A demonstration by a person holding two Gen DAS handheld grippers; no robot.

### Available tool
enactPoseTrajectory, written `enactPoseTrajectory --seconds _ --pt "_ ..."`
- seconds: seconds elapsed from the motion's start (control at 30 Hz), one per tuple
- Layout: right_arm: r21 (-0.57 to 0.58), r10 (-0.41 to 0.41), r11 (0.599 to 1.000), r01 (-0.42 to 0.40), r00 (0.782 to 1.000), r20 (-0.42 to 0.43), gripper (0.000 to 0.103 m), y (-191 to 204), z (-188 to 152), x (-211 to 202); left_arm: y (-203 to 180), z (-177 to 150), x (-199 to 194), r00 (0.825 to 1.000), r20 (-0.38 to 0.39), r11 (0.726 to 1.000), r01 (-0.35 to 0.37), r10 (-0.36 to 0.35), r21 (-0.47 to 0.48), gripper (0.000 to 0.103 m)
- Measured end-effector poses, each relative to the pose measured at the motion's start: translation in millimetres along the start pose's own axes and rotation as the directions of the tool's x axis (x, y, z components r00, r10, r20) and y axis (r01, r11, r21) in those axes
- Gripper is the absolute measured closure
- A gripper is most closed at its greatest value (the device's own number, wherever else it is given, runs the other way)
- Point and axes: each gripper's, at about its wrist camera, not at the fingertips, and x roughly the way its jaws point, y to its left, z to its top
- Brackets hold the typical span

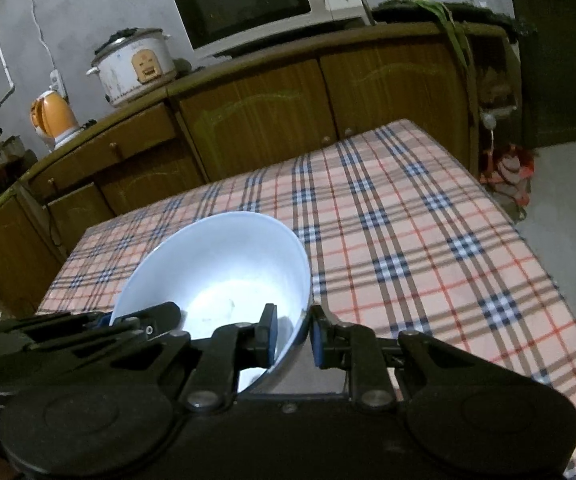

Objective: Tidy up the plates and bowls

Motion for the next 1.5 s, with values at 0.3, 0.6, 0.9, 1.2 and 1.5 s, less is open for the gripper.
enactPoseTrajectory --seconds 0.3,0.6,0.9,1.2,1.5 --pt "0.011 -0.012 1.000 0.013 0.998 -0.057 0.080 -5 -22 16 1 -18 13 0.998 -0.055 1.000 -0.002 0.002 0.015 0.088" --pt "-0.002 -0.018 1.000 0.018 0.996 -0.086 0.080 -6 -38 29 3 -34 24 0.996 -0.083 1.000 -0.011 0.014 0.027 0.088" --pt "-0.030 -0.026 0.999 0.023 0.996 -0.088 0.080 -4 -46 43 7 -39 33 0.996 -0.085 0.999 -0.029 0.032 0.035 0.087" --pt "-0.048 -0.042 0.998 0.038 0.995 -0.088 0.080 -2 -46 52 7 -37 39 0.997 -0.067 0.998 -0.035 0.038 0.043 0.086" --pt "-0.021 -0.036 0.999 0.034 0.994 -0.100 0.076 -3 -43 54 9 -38 41 0.998 -0.060 1.000 -0.012 0.013 0.022 0.079"
